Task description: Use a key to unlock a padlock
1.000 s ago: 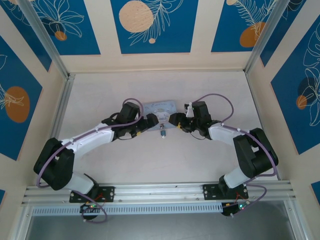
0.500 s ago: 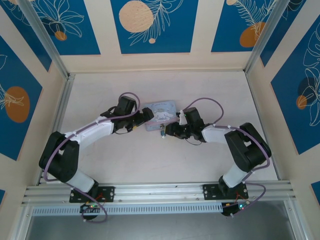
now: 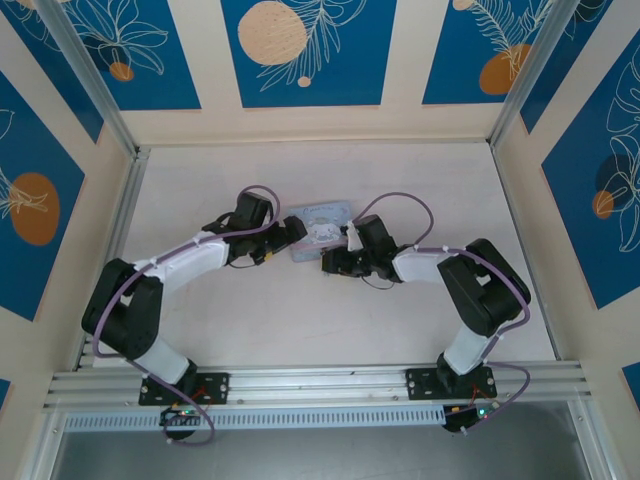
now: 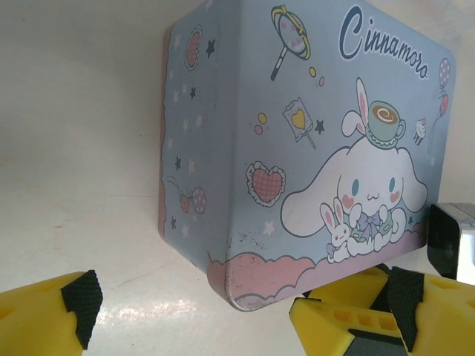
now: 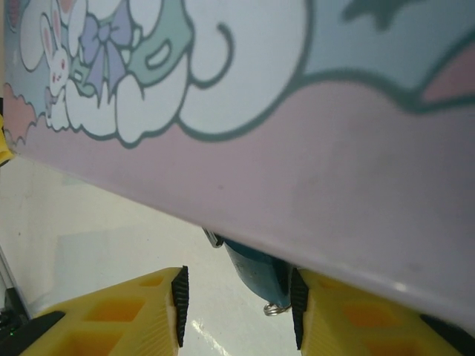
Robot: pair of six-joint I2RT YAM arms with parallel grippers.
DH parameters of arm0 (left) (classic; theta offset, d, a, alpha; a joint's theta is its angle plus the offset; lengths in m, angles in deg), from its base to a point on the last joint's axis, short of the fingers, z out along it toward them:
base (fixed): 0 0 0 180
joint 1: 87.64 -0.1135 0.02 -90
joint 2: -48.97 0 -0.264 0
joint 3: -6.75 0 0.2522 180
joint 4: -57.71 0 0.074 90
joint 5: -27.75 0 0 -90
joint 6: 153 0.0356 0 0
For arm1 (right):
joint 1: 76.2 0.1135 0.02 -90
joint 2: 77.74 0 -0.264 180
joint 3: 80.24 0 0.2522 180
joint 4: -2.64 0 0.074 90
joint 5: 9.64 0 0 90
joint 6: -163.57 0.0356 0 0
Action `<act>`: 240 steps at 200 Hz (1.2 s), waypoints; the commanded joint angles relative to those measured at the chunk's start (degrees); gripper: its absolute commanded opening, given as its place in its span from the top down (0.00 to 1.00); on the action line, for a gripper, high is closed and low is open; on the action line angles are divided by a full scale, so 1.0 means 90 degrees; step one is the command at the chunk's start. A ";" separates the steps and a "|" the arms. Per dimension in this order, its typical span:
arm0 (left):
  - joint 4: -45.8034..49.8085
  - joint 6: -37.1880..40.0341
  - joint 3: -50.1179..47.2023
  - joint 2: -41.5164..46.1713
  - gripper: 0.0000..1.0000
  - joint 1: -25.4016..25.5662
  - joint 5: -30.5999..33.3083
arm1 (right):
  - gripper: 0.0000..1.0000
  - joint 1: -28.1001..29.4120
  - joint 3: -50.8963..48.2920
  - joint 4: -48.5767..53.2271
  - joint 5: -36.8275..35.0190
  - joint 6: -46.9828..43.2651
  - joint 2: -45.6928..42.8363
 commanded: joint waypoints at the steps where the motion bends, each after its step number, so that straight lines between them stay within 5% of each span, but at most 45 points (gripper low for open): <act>1: -0.0139 0.0022 0.0115 -0.0107 0.00 -0.0084 -0.0163 | 0.58 0.0090 0.0160 0.0225 -0.0247 -0.0300 0.0135; 100: -0.0281 -0.0091 0.0134 -0.0255 0.00 -0.0094 -0.0230 | 0.66 0.0335 0.0212 0.0284 -0.0776 -0.0371 0.0461; 199: -0.0108 0.0136 0.0346 -0.0283 0.00 -0.0113 -0.0062 | 1.00 0.0192 -0.0085 0.0397 -0.0895 -0.0270 0.0110; 240: 0.0200 0.0418 0.0521 -0.0235 0.00 -0.0104 0.0199 | 1.00 -0.0057 -0.0246 0.0468 -0.0767 -0.0224 -0.0111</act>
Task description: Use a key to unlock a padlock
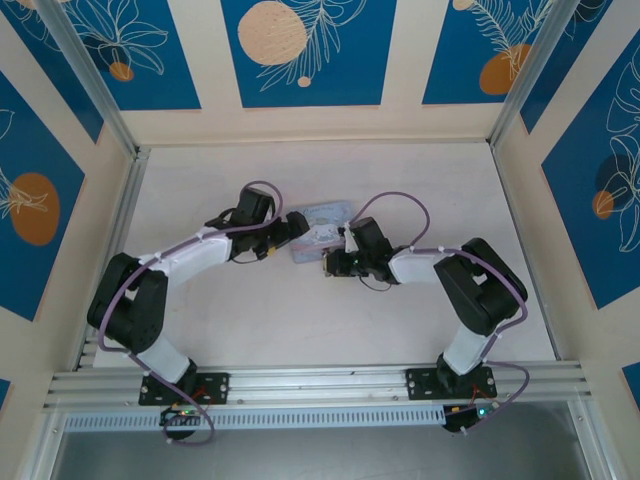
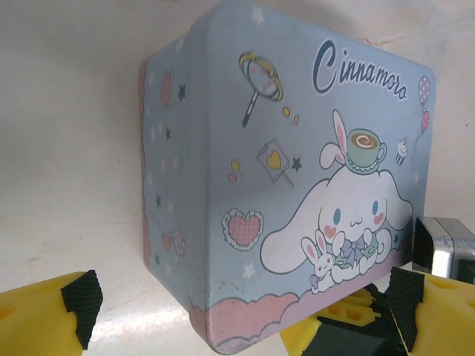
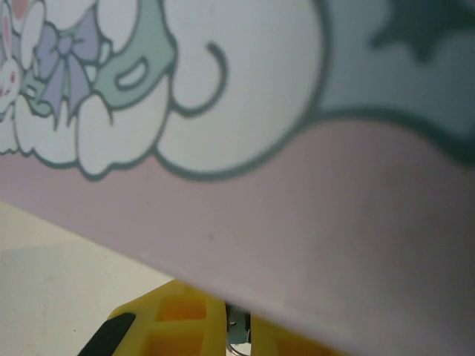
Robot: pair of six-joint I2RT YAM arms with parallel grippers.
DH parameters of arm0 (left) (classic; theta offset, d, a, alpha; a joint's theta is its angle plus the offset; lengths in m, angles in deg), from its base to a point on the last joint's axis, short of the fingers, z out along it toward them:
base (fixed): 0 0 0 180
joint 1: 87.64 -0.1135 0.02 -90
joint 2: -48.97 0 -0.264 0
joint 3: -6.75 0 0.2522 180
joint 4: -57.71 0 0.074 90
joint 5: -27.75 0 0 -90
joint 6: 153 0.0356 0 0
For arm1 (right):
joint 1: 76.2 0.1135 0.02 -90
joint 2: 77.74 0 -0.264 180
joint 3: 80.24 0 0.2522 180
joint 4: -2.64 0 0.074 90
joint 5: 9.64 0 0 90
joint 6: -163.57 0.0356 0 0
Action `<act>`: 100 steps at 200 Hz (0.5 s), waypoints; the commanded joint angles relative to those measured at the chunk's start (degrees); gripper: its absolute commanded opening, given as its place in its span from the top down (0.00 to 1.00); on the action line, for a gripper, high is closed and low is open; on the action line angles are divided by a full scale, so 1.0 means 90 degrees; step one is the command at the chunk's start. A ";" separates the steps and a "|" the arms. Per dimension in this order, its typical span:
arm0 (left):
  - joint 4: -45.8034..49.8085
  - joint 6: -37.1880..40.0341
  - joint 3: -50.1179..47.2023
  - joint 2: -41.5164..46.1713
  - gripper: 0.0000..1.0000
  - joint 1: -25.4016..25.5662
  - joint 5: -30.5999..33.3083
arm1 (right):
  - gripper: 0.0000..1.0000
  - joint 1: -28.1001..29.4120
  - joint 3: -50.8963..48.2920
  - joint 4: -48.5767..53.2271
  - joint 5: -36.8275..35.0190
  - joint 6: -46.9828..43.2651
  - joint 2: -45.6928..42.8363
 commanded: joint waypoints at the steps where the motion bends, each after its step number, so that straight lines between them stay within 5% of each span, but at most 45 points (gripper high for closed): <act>1: 0.0309 0.0298 0.0239 0.0018 0.00 -0.0070 0.0239 | 1.00 -0.0168 -0.0227 0.0467 -0.0008 0.0087 -0.0165; 100: 0.1204 0.1288 0.0833 -0.0371 0.00 0.0624 0.1657 | 1.00 -0.0667 -0.0670 0.0045 0.0657 0.0779 -0.0337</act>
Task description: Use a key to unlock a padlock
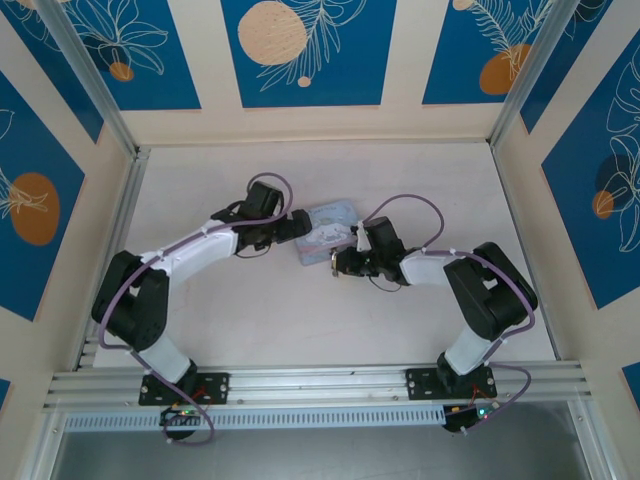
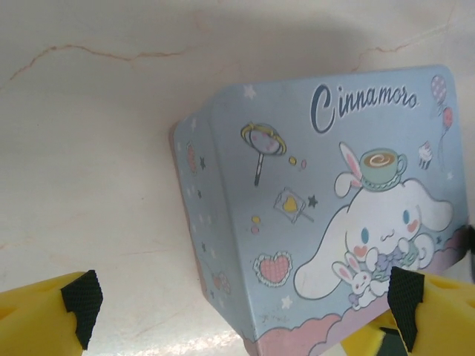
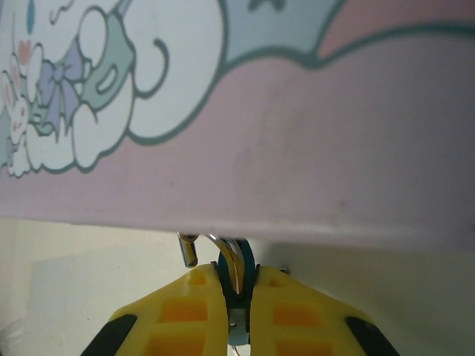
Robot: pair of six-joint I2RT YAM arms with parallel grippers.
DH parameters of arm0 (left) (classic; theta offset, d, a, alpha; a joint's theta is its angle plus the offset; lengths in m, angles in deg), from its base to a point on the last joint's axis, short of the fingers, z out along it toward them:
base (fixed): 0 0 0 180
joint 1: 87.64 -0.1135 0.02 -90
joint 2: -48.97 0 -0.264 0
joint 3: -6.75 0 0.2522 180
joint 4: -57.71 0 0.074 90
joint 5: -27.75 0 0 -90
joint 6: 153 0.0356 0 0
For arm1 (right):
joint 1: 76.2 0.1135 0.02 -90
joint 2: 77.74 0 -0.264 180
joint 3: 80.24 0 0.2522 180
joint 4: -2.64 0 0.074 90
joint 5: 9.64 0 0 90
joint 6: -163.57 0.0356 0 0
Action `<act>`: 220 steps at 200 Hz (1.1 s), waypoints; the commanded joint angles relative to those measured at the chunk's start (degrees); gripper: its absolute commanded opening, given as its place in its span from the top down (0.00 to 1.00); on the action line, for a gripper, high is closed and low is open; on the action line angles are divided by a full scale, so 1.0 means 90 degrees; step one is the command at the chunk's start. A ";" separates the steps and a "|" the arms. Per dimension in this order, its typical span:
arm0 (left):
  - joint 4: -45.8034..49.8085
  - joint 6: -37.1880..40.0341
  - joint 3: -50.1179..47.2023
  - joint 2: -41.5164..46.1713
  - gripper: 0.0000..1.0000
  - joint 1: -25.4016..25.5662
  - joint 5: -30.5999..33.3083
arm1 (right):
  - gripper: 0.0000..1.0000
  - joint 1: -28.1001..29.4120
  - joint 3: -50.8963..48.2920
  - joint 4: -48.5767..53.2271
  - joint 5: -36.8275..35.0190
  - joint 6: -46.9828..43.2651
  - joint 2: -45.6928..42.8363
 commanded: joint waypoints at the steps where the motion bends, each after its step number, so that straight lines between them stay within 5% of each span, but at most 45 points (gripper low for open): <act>1: 0.0438 0.0388 0.0162 -0.0197 0.00 0.0228 0.0643 | 1.00 -0.0168 -0.0290 0.0248 0.0178 0.0516 -0.0044; 83: 0.0591 0.0573 0.0199 -0.0688 0.00 0.0611 0.1375 | 1.00 -0.0249 -0.0488 0.0057 0.0215 0.1043 0.0034; 220: 0.0153 0.0112 -0.0436 -0.0703 0.00 0.0668 0.1089 | 1.00 -0.0269 -0.1091 -0.1460 0.0548 0.3601 0.0227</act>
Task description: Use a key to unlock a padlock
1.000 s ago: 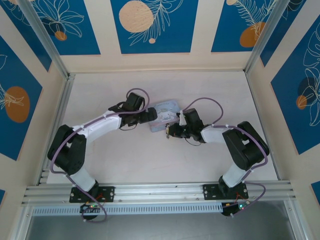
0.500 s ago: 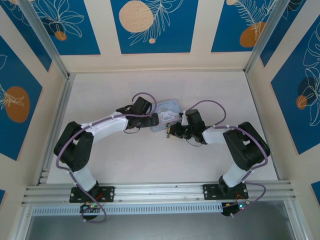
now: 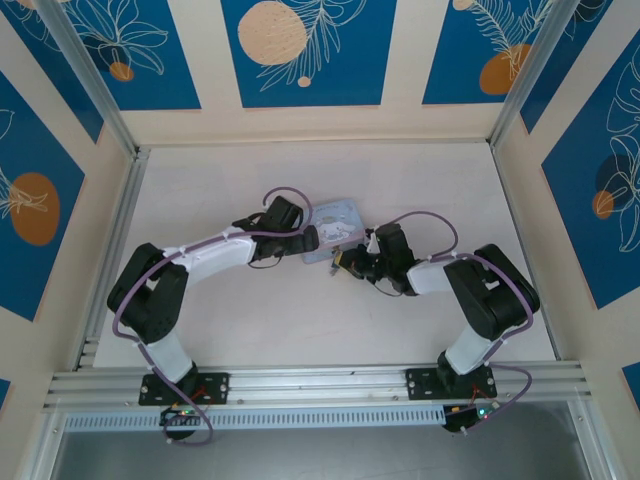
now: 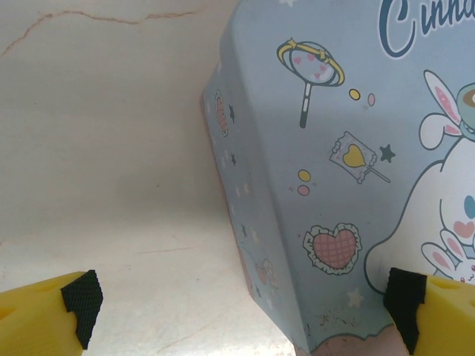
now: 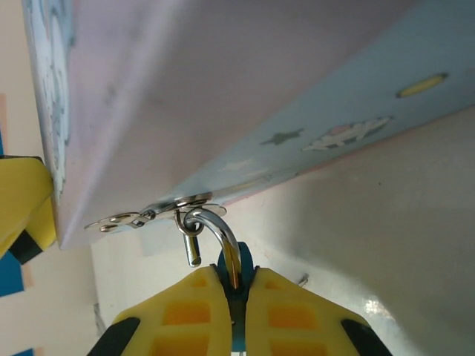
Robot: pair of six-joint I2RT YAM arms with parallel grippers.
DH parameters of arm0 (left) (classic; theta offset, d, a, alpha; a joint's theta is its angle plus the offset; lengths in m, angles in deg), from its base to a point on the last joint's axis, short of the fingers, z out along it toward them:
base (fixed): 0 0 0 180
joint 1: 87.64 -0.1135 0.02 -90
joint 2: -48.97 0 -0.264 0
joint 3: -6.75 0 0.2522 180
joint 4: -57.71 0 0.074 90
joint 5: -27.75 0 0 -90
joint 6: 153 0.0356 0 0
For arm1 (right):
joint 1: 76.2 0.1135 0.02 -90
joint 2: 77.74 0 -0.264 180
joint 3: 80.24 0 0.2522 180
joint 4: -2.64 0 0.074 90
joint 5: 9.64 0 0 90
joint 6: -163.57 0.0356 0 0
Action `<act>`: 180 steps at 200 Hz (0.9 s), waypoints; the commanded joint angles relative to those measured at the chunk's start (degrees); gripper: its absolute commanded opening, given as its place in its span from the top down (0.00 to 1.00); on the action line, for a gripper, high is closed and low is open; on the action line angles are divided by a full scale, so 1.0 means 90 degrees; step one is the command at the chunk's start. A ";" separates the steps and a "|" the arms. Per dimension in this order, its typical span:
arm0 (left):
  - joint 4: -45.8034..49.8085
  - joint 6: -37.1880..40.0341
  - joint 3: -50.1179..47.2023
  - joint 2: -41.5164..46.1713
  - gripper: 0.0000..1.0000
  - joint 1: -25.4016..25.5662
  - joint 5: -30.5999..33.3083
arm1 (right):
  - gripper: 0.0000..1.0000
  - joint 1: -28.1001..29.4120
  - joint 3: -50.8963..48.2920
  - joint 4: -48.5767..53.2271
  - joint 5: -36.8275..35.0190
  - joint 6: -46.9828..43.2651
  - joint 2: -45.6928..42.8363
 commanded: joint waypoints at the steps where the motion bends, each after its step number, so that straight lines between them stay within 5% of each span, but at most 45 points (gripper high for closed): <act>1: 0.0322 -0.0046 -0.0281 -0.0189 0.00 0.0080 0.0052 | 1.00 -0.0006 -0.0239 0.0329 0.0030 0.0967 0.0243; 91: 0.0238 -0.0123 -0.0397 -0.0222 0.00 0.0091 -0.0014 | 1.00 0.0507 -0.0187 0.0397 -0.1143 0.1941 -0.0038; 180: 0.0281 -0.0173 -0.0447 -0.0322 0.00 0.0087 -0.0026 | 1.00 0.0021 -0.0112 -0.0073 -0.1214 0.1533 -0.0089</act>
